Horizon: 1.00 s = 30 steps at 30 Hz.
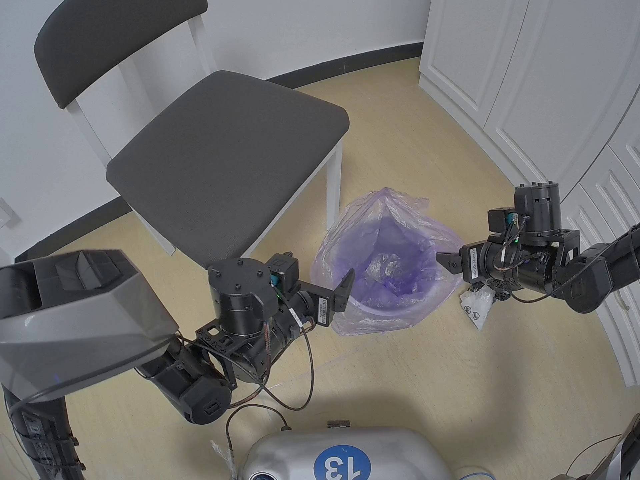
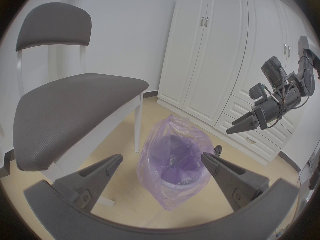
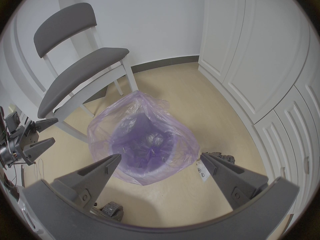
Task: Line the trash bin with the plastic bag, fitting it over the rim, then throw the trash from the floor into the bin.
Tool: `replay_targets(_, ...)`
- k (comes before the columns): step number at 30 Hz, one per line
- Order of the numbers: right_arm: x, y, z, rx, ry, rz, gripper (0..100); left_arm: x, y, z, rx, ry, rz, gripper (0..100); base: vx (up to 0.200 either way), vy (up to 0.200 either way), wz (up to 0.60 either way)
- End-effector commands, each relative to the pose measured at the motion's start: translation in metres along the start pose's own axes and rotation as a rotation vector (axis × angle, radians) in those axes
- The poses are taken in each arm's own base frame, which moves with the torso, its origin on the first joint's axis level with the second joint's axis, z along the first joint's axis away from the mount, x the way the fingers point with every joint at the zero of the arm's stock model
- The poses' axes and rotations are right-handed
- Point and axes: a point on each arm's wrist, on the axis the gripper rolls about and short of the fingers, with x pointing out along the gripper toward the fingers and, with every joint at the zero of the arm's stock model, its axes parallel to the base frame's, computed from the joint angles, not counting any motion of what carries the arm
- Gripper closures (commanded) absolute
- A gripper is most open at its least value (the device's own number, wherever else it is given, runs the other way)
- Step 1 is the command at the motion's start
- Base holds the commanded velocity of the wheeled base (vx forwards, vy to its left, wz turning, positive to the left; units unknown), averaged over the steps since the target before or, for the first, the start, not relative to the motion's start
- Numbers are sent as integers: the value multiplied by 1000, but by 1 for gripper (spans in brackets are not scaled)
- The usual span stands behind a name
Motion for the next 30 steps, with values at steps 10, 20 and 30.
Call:
replay_targets(10, 78, -19, 3, -8, 9, -73, 0, 64, 6, -5, 140, 202, 59, 0, 0, 0, 0)
replay_targets(20, 159, -20, 17, 21, -130, -84, 0, 117, 2, -16, 216, 259, 110, 0, 0, 0, 0)
replay_targets(30, 186, -18, 16, 78, -225, -65, 0, 153, 10, -14, 209, 196, 225, 0, 0, 0, 0)
